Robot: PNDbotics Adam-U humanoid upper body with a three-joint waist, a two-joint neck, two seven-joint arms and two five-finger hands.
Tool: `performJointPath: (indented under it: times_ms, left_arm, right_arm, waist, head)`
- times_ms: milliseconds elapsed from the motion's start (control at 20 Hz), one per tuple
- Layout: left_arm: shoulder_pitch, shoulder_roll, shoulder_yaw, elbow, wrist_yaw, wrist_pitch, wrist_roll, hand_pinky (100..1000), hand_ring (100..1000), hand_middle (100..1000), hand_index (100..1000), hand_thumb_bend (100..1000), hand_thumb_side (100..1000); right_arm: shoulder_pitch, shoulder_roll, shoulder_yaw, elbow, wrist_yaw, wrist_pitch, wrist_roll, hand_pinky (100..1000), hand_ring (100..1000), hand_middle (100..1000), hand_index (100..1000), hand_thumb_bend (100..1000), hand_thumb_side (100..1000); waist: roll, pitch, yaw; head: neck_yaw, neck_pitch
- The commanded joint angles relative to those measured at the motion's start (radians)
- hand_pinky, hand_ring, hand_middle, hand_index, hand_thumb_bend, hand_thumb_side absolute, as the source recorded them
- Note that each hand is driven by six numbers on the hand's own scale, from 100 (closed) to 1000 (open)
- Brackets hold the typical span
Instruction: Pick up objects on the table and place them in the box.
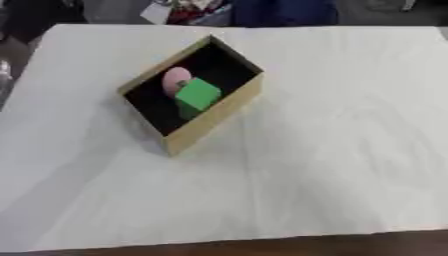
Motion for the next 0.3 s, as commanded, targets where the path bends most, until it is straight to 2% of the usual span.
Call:
performJointPath:
  times_ms: [50, 200, 300]
  left_arm:
    - [0.036, -0.003, 0.046, -0.019, 0.147, -0.066, 0.242, 783, 730, 697, 922, 236, 1000]
    - [0.103, -0.019, 0.064, -0.019, 0.268, -0.165, 0.416, 755, 691, 668, 897, 258, 1000]
    - [0.152, -0.04, 0.079, -0.019, 0.311, -0.249, 0.5, 744, 682, 666, 898, 274, 1000]
  right_arm:
    - [-0.006, -0.011, -0.017, -0.02, -0.019, -0.004, -0.012, 971, 983, 618, 872, 100, 737]
    - [-0.003, -0.009, -0.021, -0.021, -0.035, -0.01, -0.019, 969, 982, 618, 873, 100, 726]
    - [-0.001, -0.005, -0.022, -0.024, -0.056, -0.019, -0.026, 967, 982, 617, 875, 100, 716]
  waist:
    - [-0.005, -0.018, 0.002]
    - [-0.007, -0.015, 0.004]
    - [-0.009, -0.013, 0.005]
  head:
    - [-0.001, -0.012]
    - [-0.006, -0.013]
    - [-0.009, -0.016]
